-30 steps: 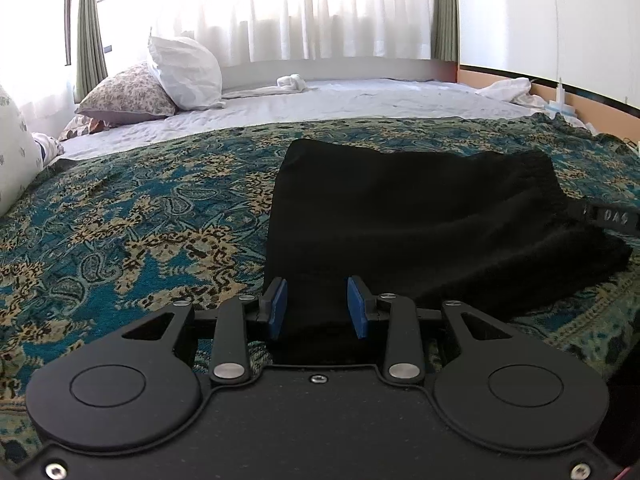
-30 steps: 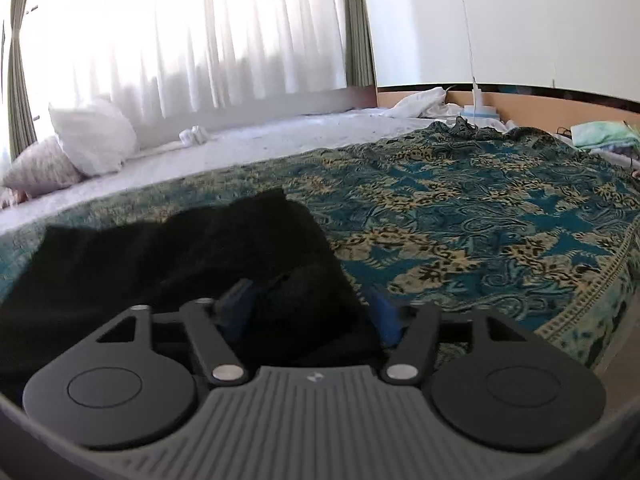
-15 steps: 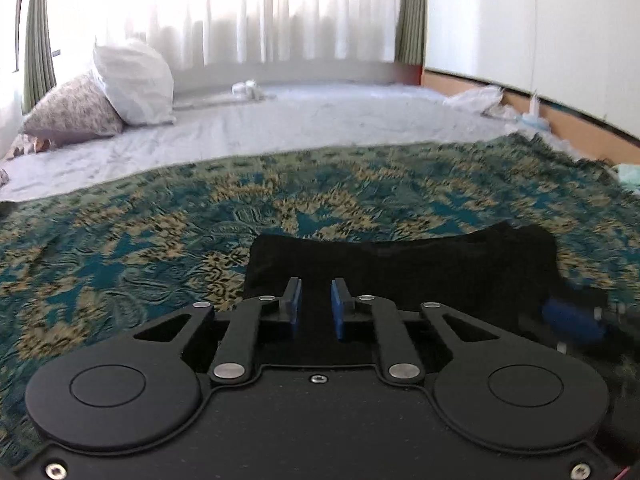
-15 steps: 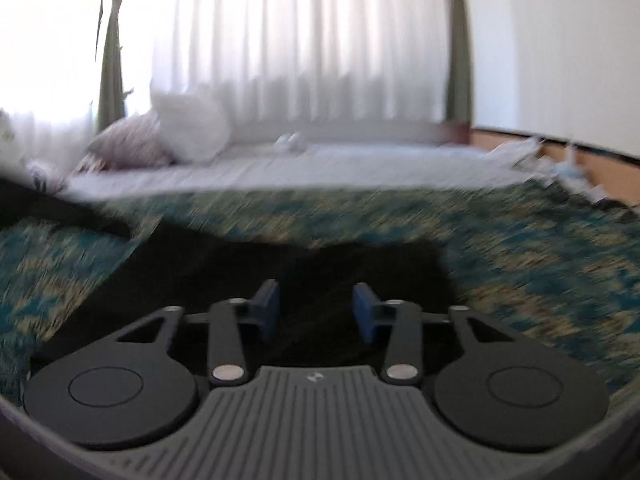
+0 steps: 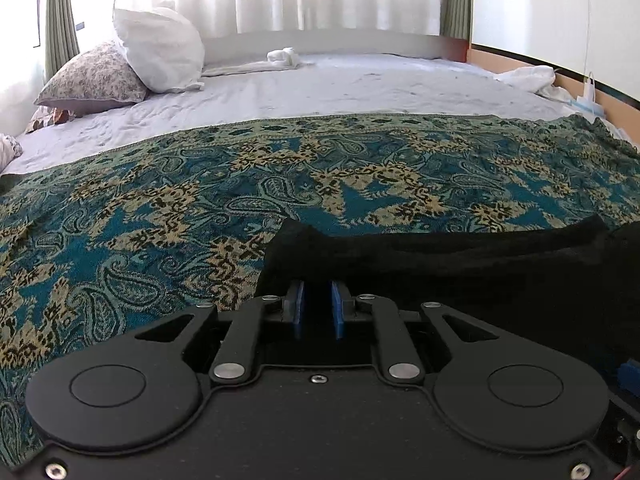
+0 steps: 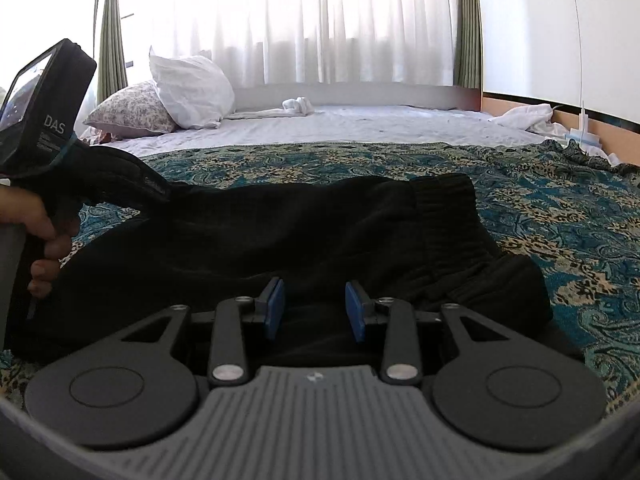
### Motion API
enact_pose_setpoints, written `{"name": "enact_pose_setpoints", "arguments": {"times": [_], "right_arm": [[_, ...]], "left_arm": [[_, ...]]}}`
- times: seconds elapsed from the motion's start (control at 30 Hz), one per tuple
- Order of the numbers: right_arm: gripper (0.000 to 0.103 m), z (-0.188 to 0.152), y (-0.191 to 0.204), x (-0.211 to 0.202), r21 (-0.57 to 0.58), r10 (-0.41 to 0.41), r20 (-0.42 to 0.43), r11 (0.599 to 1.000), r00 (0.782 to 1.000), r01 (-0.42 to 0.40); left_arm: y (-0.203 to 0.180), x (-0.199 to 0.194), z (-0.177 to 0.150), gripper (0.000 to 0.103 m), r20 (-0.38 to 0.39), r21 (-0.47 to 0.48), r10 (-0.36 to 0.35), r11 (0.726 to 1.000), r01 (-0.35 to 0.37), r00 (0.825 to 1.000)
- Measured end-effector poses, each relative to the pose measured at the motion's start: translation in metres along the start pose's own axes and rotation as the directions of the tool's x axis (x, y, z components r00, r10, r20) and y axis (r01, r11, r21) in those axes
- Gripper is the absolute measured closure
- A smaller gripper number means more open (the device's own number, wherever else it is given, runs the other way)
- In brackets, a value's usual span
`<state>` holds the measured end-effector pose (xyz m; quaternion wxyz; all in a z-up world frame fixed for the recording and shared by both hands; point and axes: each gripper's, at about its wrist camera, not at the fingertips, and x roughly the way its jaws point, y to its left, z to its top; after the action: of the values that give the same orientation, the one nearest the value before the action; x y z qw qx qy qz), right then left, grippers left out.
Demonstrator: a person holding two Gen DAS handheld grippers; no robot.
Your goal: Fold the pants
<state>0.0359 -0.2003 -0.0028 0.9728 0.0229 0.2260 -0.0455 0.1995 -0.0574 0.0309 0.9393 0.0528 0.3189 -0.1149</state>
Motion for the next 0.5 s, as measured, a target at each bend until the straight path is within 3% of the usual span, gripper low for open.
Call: {"name": "enact_pose_setpoints", "arguments": {"times": [0.37,0.43,0.5], "right_arm": [[0.05,-0.002,0.001,-0.002,-0.008,0.004,0.011,1.0,1.0,-0.004],[0.042,0.001,-0.002,-0.007,0.009,0.039,0.011,0.999,0.999,-0.039],[0.039,0.003,-0.006,-0.014,0.023,0.061,0.025,0.998,0.998,-0.062]], "left_arm": [[-0.004,-0.004,-0.001,0.086,-0.004,0.004,0.013,1.0,-0.013,1.0],[-0.006,-0.012,-0.002,0.07,-0.013,0.002,0.014,1.0,-0.014,1.0],[-0.009,-0.025,-0.007,0.062,-0.011,0.005,0.005,1.0,-0.005,1.0]]}}
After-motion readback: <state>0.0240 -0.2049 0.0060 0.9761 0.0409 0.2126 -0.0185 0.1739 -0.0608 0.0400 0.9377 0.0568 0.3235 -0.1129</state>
